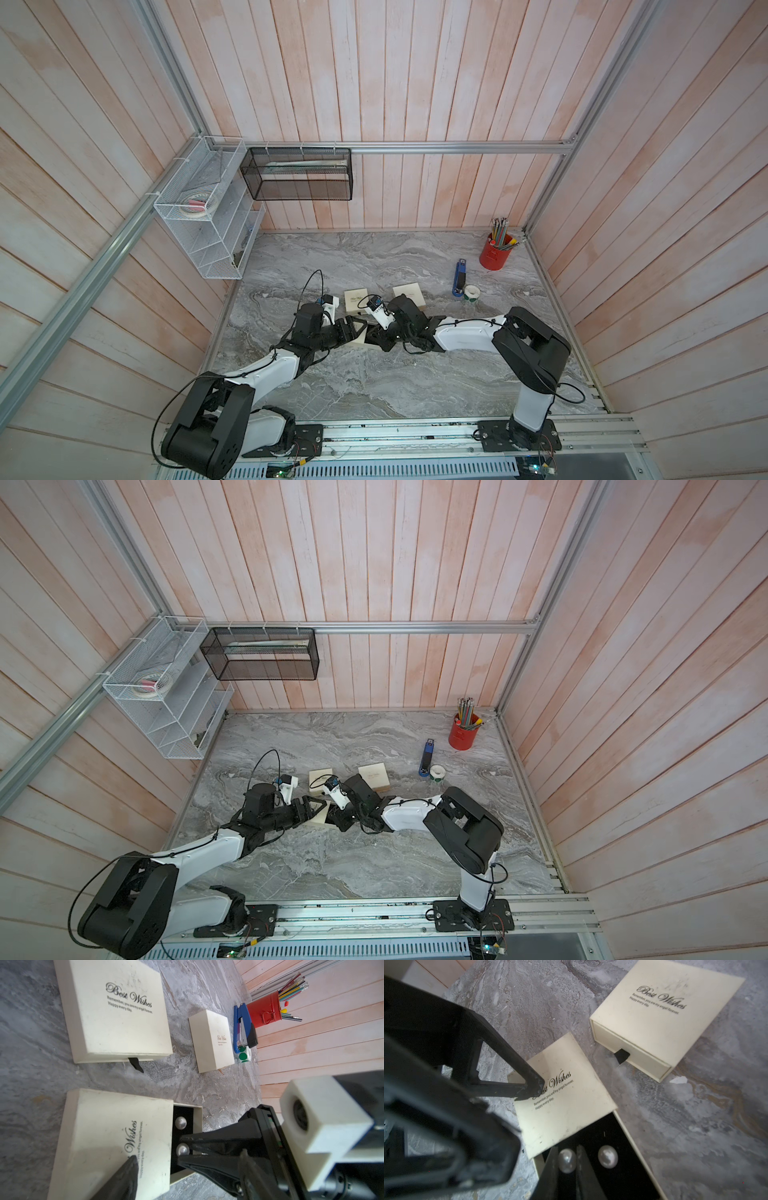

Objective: Place the earrings into the drawer-style jewelry box
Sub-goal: Insert the earring into the inner lining.

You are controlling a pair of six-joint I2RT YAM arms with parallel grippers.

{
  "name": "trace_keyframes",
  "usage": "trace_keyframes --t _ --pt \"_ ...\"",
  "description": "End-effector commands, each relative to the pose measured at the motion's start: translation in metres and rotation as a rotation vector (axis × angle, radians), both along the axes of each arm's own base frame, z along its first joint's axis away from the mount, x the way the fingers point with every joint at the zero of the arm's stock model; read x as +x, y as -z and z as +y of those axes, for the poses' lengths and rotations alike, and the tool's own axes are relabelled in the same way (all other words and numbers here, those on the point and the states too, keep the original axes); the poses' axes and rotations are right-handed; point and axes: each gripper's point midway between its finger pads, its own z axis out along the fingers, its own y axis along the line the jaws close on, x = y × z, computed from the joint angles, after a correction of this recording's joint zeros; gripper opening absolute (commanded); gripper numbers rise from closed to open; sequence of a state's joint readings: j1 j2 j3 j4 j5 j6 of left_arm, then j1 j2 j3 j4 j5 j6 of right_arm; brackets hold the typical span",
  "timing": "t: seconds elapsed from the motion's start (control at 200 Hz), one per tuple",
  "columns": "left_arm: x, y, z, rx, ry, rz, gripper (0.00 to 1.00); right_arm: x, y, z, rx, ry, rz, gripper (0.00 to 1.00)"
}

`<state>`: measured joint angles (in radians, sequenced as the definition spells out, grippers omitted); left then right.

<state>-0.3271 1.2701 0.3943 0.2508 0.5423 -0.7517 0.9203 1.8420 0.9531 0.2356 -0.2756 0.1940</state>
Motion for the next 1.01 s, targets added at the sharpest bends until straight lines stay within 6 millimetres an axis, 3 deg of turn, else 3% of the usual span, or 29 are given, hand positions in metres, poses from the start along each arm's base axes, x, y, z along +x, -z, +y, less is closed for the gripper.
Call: trace_keyframes --t 0.0,0.4,0.695,1.0 --pt "-0.001 0.008 0.004 0.027 -0.005 0.011 0.76 -0.010 0.016 -0.007 -0.031 -0.010 0.049 0.00" --pt "-0.003 0.013 0.005 0.039 -0.006 0.029 0.76 -0.017 0.033 -0.019 -0.091 -0.017 0.067 0.00" --pt "0.000 0.010 0.003 0.034 0.008 0.020 0.76 -0.014 0.032 -0.020 -0.108 -0.011 0.059 0.00" --pt "0.002 0.003 -0.001 0.018 0.023 -0.001 0.76 -0.008 0.014 -0.015 -0.086 -0.004 0.028 0.17"
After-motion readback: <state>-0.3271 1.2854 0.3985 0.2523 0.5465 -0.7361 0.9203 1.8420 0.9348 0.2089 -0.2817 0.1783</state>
